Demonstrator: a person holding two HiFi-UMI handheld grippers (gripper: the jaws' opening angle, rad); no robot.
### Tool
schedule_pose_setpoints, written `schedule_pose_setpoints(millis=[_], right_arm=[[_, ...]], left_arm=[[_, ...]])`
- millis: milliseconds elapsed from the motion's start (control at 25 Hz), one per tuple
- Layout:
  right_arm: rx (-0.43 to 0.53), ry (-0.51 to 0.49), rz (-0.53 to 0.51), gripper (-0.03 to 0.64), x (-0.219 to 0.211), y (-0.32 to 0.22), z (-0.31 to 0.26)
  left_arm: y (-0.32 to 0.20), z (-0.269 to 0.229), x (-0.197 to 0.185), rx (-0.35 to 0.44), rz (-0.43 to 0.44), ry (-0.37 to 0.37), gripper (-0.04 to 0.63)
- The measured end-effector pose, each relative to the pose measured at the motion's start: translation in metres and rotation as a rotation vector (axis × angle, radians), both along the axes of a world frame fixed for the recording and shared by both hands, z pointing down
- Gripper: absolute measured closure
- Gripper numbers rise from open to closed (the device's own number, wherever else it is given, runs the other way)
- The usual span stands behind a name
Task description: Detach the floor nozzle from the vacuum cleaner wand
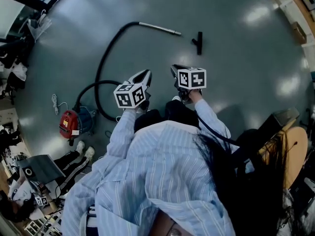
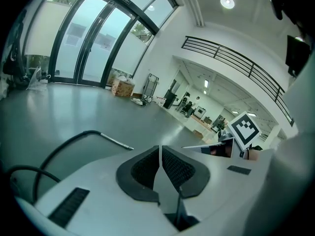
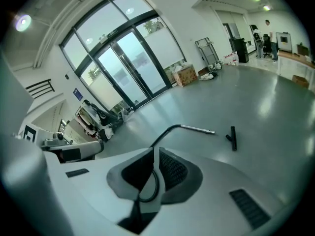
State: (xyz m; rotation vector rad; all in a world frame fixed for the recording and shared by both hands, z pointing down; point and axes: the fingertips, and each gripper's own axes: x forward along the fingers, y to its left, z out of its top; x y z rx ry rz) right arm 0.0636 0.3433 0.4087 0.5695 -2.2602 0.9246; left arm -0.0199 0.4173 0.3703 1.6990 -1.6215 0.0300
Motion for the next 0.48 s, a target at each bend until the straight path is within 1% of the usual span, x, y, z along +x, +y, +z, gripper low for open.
schedule_pose_setpoints(millis=[120, 240, 360, 480], right_arm=[[-0.011, 0.005, -0.013, 0.578, -0.013, 0.018, -0.008], [-0.014, 0.008, -0.035, 0.578, -0.032, 0.049, -0.011], [-0.011, 0.014, -0.052, 0.578, -0.051, 0.083, -0.004], [-0.007, 0.008, -0.05, 0.578, -0.062, 0.115, 0.0]], left_arm=[[0.019, -0.008, -0.01, -0.004, -0.003, 0.002, 0.572], [0.048, -0.011, -0.029, 0.0, -0.018, 0.004, 0.572], [0.079, -0.004, -0.048, 0.007, -0.03, 0.008, 0.572], [0.111, 0.004, -0.058, 0.008, -0.028, 0.01, 0.572]])
